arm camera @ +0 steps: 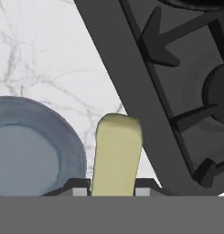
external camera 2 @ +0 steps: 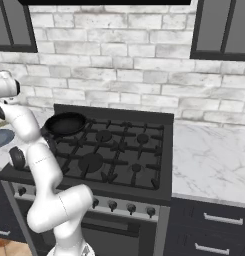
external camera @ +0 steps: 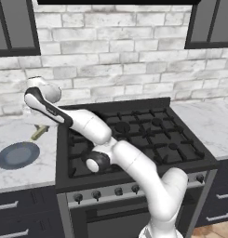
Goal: Pick up the butter stick and place it in the pan. Then turn on the burner for the pan.
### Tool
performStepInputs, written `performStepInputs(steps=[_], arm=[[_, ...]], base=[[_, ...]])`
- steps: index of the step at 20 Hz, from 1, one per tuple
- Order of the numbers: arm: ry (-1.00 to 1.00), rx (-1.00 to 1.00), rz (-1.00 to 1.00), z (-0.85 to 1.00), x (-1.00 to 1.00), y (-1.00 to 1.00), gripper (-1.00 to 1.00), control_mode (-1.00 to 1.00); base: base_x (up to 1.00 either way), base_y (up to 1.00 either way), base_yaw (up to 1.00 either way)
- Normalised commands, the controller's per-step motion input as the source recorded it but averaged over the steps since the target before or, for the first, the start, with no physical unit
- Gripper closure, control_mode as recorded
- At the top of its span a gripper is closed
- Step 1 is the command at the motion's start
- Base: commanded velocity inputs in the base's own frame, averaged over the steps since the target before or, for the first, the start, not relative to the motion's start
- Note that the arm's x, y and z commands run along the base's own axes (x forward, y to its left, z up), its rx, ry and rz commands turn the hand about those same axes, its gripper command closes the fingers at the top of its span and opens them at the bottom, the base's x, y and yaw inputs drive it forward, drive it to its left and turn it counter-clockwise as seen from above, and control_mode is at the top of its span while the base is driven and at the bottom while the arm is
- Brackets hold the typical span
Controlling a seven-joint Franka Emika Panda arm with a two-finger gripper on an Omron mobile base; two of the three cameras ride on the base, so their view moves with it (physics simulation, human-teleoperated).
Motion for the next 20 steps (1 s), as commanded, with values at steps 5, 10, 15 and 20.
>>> performStepInputs(steps=[5,10,15,20], arm=[[0.08,-0.04,0.0,0.24,-0.3,-0.86,1.0,-1.0],[0.18,-0.01,-0.06,0.39,0.0,-0.06,1.0,-1.0],[0.13,-0.01,-0.06,0.19,0.27,-0.02,1.0,-1.0],[-0.02,-0.15,0.0,-0.3,0.32,-0.1,1.0,-1.0]], base=[[0.0,0.0,0.0],[0.0,0.0,0.0],[0.0,0.0,0.0],[0.0,0.0,0.0]])
